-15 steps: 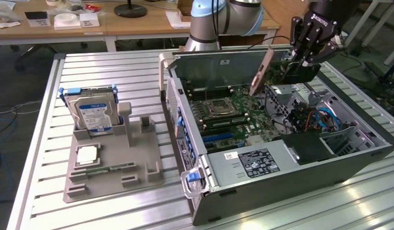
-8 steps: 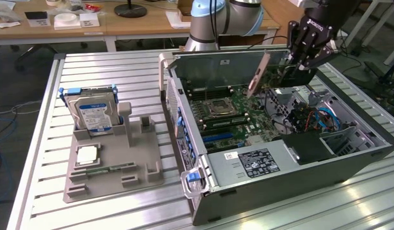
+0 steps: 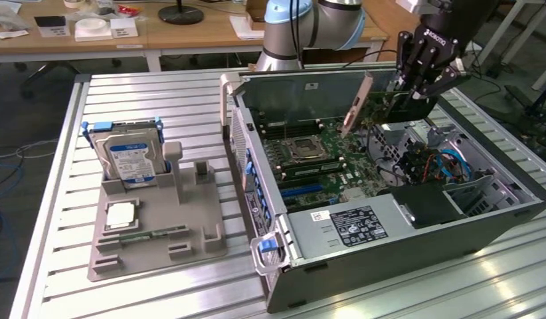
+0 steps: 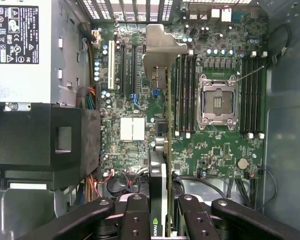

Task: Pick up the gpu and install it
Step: 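Insert the gpu into the slot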

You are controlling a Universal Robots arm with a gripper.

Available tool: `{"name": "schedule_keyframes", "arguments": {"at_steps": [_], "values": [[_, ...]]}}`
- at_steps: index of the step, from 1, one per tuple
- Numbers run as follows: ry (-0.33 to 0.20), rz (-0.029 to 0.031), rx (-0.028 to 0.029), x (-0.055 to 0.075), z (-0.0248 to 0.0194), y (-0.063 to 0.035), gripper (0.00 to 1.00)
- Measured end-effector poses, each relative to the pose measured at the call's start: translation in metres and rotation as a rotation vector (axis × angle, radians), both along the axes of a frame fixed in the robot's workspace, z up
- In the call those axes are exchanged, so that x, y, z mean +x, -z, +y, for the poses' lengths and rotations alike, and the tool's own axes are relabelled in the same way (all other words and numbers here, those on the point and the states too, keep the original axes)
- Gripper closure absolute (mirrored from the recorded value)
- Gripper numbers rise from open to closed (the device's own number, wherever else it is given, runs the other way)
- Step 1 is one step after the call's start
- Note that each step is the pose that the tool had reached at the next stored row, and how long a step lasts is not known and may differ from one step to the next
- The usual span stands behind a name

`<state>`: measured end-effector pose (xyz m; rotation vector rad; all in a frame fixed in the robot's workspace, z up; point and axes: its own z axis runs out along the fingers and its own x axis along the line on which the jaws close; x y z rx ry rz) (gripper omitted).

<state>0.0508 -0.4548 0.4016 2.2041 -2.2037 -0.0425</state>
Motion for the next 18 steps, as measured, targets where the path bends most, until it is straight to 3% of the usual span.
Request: {"name": "schedule_keyframes", "arguments": {"at_steps": [3, 11, 13, 14, 16, 18], "values": [[0.000, -0.0035, 0.0002, -0.002, 0.0002, 0.0026, 0.73], [0.000, -0.0273, 0.0003, -0.016, 0.0004, 0.0123, 0.73], [0.000, -0.0291, 0.0008, -0.018, 0.0004, 0.0135, 0.73], [0.000, -0.0295, 0.0030, -0.019, 0.0003, 0.0138, 0.73], [0.000, -0.0323, 0.0200, -0.021, 0.0004, 0.0142, 0.73], [0.000, -0.0340, 0.0283, -0.023, 0.0005, 0.0147, 0.73]]}}
